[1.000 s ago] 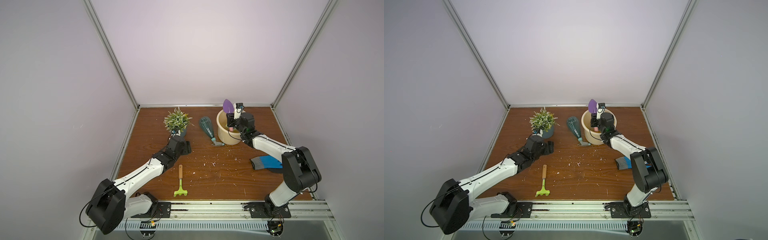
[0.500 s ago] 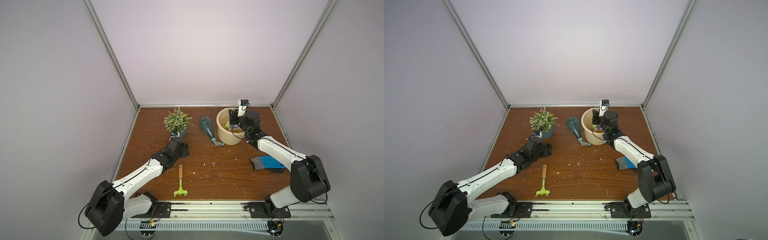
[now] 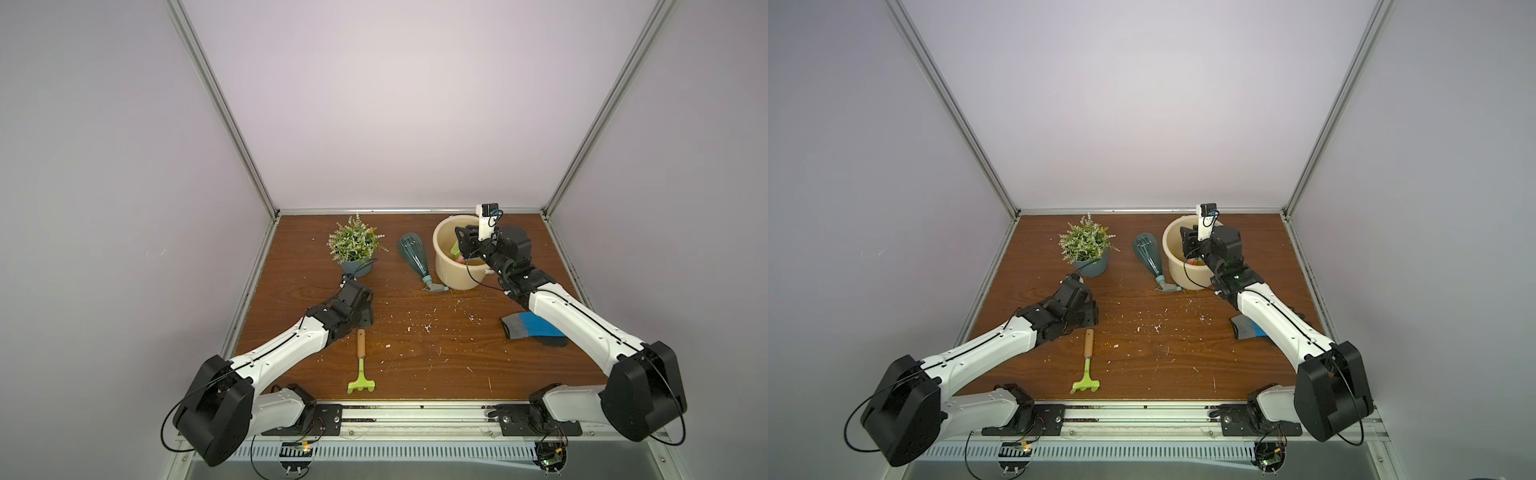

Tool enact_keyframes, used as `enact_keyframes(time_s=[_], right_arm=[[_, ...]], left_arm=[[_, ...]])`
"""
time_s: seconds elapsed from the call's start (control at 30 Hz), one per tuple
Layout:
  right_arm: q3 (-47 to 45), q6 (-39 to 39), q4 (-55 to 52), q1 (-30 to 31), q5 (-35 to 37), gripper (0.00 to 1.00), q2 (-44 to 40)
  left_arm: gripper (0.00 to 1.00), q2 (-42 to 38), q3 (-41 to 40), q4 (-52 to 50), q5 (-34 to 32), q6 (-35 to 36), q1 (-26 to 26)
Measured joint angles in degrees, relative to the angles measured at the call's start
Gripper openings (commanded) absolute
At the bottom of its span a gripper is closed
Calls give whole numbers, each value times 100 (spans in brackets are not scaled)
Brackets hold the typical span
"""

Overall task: Organize the gardening tools
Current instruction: Place the gardening tool in the container, then pick up the gardening tool from the center of the board.

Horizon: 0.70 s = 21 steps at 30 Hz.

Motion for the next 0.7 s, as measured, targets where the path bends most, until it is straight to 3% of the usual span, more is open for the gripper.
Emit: enact_keyframes(time_s=[0.37, 0.5, 0.7], right_arm=[[-901, 98, -398, 162, -223, 45, -433], [-942, 160, -404, 162, -269, 44, -437], [-942, 214, -398, 162, -361, 44, -442]], left_arm=[[65, 247, -363, -275, 557, -566, -511], [58, 404, -387, -271, 595, -710, -660], [36, 481, -372, -227, 577, -796, -678]])
